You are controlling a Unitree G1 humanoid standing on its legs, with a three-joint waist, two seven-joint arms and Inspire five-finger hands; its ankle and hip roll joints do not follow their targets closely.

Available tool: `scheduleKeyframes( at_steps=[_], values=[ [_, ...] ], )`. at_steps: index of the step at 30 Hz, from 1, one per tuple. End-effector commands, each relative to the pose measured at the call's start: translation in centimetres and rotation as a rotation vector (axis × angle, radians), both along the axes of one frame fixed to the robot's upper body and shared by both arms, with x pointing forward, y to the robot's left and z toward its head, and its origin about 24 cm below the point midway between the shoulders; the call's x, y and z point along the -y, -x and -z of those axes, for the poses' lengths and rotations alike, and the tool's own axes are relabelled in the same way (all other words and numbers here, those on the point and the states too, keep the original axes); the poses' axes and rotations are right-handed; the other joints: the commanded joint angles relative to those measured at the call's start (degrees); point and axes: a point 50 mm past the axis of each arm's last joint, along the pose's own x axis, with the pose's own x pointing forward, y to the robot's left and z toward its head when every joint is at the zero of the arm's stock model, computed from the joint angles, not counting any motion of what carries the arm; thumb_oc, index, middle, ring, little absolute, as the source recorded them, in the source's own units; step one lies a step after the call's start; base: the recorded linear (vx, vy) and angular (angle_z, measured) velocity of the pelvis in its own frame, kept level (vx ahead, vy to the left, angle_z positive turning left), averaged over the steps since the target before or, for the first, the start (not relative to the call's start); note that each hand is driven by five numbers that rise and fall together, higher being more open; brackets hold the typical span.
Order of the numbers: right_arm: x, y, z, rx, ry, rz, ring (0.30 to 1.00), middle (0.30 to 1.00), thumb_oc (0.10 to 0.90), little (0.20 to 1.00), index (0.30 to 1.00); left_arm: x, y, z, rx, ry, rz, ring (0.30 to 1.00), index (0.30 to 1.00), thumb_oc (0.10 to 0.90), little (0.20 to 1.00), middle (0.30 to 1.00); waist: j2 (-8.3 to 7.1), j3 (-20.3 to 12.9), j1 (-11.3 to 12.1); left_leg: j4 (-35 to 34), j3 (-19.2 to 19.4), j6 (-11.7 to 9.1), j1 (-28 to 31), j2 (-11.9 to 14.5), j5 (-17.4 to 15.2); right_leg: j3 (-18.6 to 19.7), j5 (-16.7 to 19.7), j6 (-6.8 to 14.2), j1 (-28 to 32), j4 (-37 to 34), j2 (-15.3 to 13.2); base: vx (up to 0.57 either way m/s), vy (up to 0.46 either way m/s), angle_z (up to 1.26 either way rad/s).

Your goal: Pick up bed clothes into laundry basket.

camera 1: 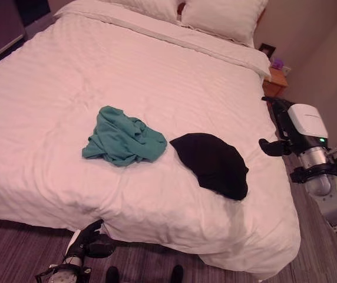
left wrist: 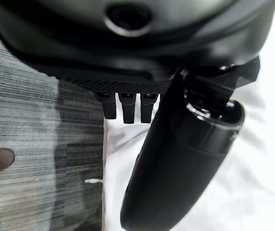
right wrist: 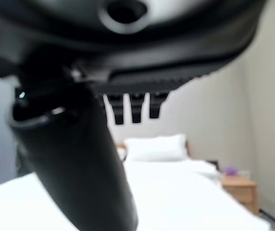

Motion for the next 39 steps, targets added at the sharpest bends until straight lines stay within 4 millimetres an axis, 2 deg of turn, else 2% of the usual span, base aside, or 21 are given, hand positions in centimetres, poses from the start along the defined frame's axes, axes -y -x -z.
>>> scheduleKeyframes(
  at_steps=[1,4,5,8,13,18,21,25,29,30,31,32,35,39],
  values=[
    [-0.1,-1.4,-4.2,0.118,0.004,0.007,0.900,0.900,0.800,0.900,0.900,-1.1,-1.7,-1.6,0.082,-0.061,0.028,0.900,0.900,0.800,0.900,0.900,1.12,-2.1,1.9,0.1,0.2,-0.5,0.0,1.9,-1.9,-1.2,-1.9,5.7,0.2,0.5,-6.2,0.00,0.000,0.00],
    [-1.5,-2.8,-1.5,-0.002,0.018,0.007,0.900,0.900,0.800,0.900,0.900,-1.6,-0.9,-1.0,0.038,-0.063,0.005,0.900,0.900,0.800,0.900,0.900,1.87,-2.0,2.4,0.1,0.1,-0.7,-0.2,1.8,-1.6,-1.0,-2.1,5.5,0.5,0.5,-6.3,0.00,0.000,0.00],
    [-1.6,-2.8,-1.5,-0.001,0.019,0.004,0.900,0.900,0.800,0.900,0.900,-1.6,-0.9,-1.0,0.038,-0.063,0.002,0.900,0.900,0.800,0.900,0.900,1.87,-2.1,2.3,0.1,0.1,-0.7,-0.2,1.8,-1.6,-1.0,-2.1,5.5,0.5,0.5,-6.3,0.00,0.000,0.00],
    [-3.0,-4.5,0.3,-0.085,0.011,0.019,0.900,0.900,0.800,0.900,0.900,-2.1,-0.2,-0.6,0.004,-0.070,-0.020,0.900,0.900,0.800,0.900,0.900,2.64,-2.0,2.5,0.1,0.3,-0.8,-0.4,1.7,-1.2,-0.8,-2.1,5.3,0.5,0.5,-6.4,0.00,0.000,-0.01],
    [-4.9,-7.1,1.3,-0.167,0.022,0.063,0.900,0.900,0.800,0.900,0.900,-2.1,-0.1,-0.2,-0.012,-0.066,-0.032,0.900,0.900,0.800,0.900,0.900,4.06,-1.8,2.8,0.1,0.2,-1.0,-0.9,1.4,-0.7,-0.4,-2.0,5.1,0.2,0.5,-6.7,0.00,0.005,-0.01],
    [-5.8,-8.0,1.1,-0.179,0.066,0.076,0.900,0.900,0.800,0.900,0.900,-1.6,-0.5,-0.1,-0.001,-0.056,-0.022,0.900,0.900,0.800,0.900,0.900,4.90,-1.1,3.2,0.1,-0.3,-1.1,-2.0,1.1,-0.1,-0.5,-2.0,5.1,-0.3,0.5,-6.8,0.00,0.000,-0.02],
    [-5.7,-8.4,0.2,-0.164,0.104,0.096,0.900,0.900,0.800,0.900,0.900,-1.3,-1.0,-0.1,0.016,-0.049,-0.020,0.900,0.900,0.800,0.900,0.900,5.38,-0.3,3.5,0.1,-1.0,-1.2,-3.5,0.8,0.4,-0.7,-1.7,5.1,-1.5,0.5,-7.0,-0.05,0.000,0.03],
    [-5.2,-8.7,-0.7,-0.140,0.118,0.117,0.900,0.900,0.800,0.900,0.900,-0.9,-1.5,-0.2,0.037,-0.037,-0.021,0.900,0.900,0.800,0.900,0.900,5.79,0.6,3.9,0.1,-1.8,-1.2,-5.6,0.6,1.1,-1.1,-1.4,5.2,-3.1,0.5,-7.1,-0.04,-0.007,0.07],
    [-3.6,-8.6,-1.6,-0.125,0.126,0.166,0.900,0.900,0.800,0.900,0.900,-0.5,-2.1,-0.2,0.056,-0.027,-0.018,0.900,0.900,0.800,0.900,0.900,6.20,2.3,4.6,0.1,-3.4,-1.3,-8.7,0.3,2.1,-1.7,-1.1,5.3,-5.3,0.5,-7.0,-0.04,-0.009,0.18],
    [-3.3,-8.5,-1.7,-0.121,0.124,0.174,0.865,0.865,0.776,0.865,0.865,-0.3,-2.2,-0.2,0.058,-0.024,-0.017,0.900,0.900,0.800,0.900,0.900,6.29,2.6,4.7,0.1,-3.7,-1.3,-9.5,0.3,2.3,-1.8,-1.0,5.3,-5.9,0.5,-7.0,-0.06,-0.002,0.22],
    [-2.9,-8.5,-2.0,-0.115,0.125,0.186,0.495,0.495,0.530,0.495,0.495,-0.3,-2.2,-0.1,0.060,-0.024,-0.019,0.900,0.900,0.800,0.900,0.900,6.30,3.1,4.9,0.1,-4.0,-1.3,-10.2,0.3,2.6,-1.9,-0.9,5.3,-6.5,0.5,-6.9,-0.07,0.002,0.19],
    [-2.6,-8.5,-2.3,-0.111,0.125,0.195,0.300,0.300,0.400,0.300,0.300,-0.2,-2.3,-0.1,0.059,-0.021,-0.019,0.900,0.900,0.800,0.900,0.900,6.29,3.5,5.0,0.1,-4.2,-1.4,-11.0,0.3,2.8,-2.0,-0.9,5.3,-7.2,0.5,-6.9,-0.07,-0.001,0.09],
    [-2.4,-8.5,-2.8,-0.103,0.153,0.192,0.300,0.300,0.400,0.300,0.300,0.0,-2.2,0.3,0.046,-0.012,-0.031,0.900,0.900,0.800,0.900,0.900,5.87,3.8,5.3,0.1,-4.4,-1.6,-12.4,0.6,3.1,-2.0,-0.9,5.3,-8.4,0.5,-6.5,-0.03,-0.006,0.02],
    [-3.4,-8.5,-3.4,-0.072,0.176,0.145,0.300,0.300,0.400,0.300,0.300,0.0,-1.2,1.2,-0.006,-0.015,-0.049,0.900,0.900,0.800,0.900,0.900,5.28,3.8,5.2,0.1,-4.4,-1.6,-12.0,1.0,2.9,-1.8,-1.5,5.1,-7.9,0.5,-6.2,0.00,0.000,0.00]
  ],
)
